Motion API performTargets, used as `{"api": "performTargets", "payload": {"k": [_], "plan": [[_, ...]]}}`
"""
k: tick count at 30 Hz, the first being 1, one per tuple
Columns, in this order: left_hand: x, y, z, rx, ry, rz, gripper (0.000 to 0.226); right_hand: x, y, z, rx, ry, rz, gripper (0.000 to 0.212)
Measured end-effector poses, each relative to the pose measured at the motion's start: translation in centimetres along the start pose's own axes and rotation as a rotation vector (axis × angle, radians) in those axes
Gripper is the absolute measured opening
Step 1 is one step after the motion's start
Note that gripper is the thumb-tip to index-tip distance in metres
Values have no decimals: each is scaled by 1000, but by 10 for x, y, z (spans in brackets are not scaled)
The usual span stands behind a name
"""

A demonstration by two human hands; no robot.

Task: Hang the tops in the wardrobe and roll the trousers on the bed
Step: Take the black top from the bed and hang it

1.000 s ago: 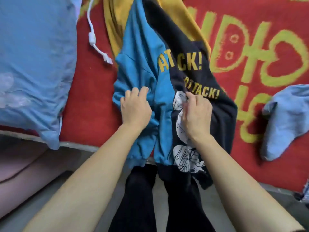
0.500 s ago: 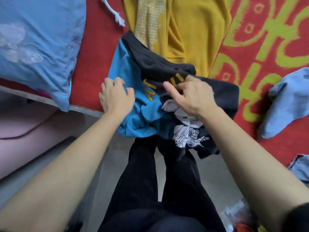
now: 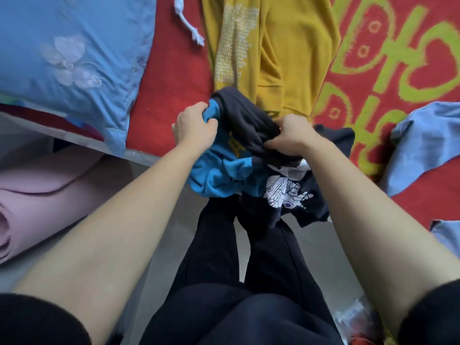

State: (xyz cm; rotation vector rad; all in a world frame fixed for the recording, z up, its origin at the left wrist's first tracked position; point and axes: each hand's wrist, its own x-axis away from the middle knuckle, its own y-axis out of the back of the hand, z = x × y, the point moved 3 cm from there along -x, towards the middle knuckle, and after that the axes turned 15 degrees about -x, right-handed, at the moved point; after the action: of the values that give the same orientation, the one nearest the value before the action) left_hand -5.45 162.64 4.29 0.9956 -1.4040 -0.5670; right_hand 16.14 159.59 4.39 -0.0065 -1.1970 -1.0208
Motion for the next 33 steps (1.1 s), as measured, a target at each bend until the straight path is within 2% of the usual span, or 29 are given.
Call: {"api": "performTargets", "payload": {"k": [2, 3, 5, 7, 9, 10, 12, 14, 15, 17, 20, 22, 24, 26, 28, 30, 31, 32, 33], "plan": [[11, 17, 13, -42, 32, -54, 31, 23, 2, 5, -112, 41, -67, 28], [15, 26, 19, -19, 48, -60, 36, 35, 5, 8, -170, 71, -135, 25], [26, 44, 27, 119, 126, -30, 32, 62, 13, 18, -248, 151, -258, 28], [38, 60, 27, 327, 279, 49, 29, 89, 25, 31, -273, 240, -317, 36], [60, 79, 13, 584, 394, 280, 60, 117, 40, 43, -266, 320, -353, 36], [74, 87, 4, 657, 390, 445, 79, 131, 48, 49, -255, 360, -367, 34], [100, 100, -15, 684, 271, 709, 104, 159, 65, 56, -228, 422, -386, 33], [126, 113, -33, 664, 146, 835, 109, 185, 81, 60, -177, 484, -370, 33], [137, 119, -41, 656, 97, 856, 103, 197, 88, 61, -142, 511, -345, 33], [157, 128, -58, 667, 35, 825, 74, 220, 96, 60, -94, 548, -280, 31], [182, 135, -75, 785, 31, 598, 22, 253, 99, 52, -104, 591, -155, 29], [201, 142, -79, 915, 20, 437, 17, 271, 96, 42, -161, 582, -16, 30], [227, 148, -79, 1014, -24, 308, 19, 283, 96, 26, -229, 558, 35, 25], [258, 151, -75, 1080, -54, 199, 21, 288, 101, 8, -244, 570, -131, 15], [293, 151, -72, 1134, -72, 122, 23, 294, 108, -2, -171, 593, -311, 40], [328, 150, -71, 1143, -114, 66, 25, 303, 110, 1, -136, 672, -346, 73], [345, 150, -71, 1149, -135, 41, 26, 308, 109, 7, -123, 732, -331, 81], [360, 150, -69, 1154, -151, 13, 27, 314, 107, 17, -94, 798, -298, 79], [375, 151, -65, 1148, -155, -19, 28, 321, 102, 30, -56, 873, -255, 67]]}}
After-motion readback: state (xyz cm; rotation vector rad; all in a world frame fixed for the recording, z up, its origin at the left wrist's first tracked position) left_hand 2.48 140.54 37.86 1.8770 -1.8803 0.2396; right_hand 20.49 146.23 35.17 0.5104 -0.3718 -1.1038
